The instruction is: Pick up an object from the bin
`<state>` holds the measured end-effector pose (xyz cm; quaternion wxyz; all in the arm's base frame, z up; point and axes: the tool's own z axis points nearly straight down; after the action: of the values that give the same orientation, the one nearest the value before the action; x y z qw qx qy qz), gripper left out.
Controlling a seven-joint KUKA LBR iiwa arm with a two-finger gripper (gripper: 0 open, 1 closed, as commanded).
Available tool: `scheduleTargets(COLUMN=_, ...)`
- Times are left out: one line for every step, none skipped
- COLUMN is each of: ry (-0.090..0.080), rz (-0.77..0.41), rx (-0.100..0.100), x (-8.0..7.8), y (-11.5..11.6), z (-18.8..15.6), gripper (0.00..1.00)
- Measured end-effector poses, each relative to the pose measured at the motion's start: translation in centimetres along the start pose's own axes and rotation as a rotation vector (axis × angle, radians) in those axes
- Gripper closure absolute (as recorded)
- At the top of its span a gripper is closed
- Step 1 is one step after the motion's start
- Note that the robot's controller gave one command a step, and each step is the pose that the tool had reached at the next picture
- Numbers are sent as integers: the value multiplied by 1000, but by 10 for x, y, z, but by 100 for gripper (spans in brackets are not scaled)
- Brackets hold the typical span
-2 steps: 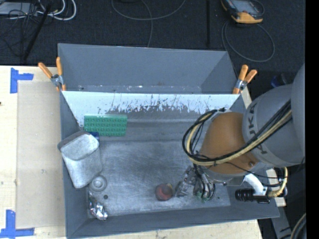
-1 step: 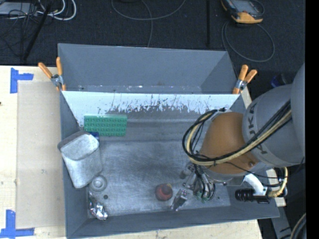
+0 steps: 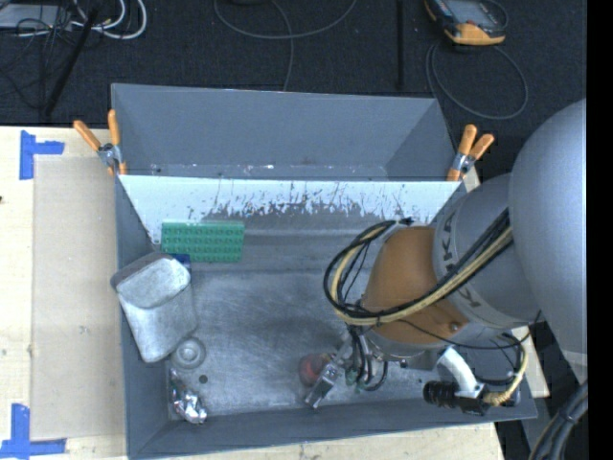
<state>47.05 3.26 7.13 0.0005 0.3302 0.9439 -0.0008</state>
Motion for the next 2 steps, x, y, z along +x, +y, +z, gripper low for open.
scheduleTargets(ry=7, rz=-2, rx=-2, x=2, y=2, z=-1, gripper=100)
scheduleTargets(ry=-3, rz=-7, rx=-4, x=-8, y=-5, z=-98, gripper=100)
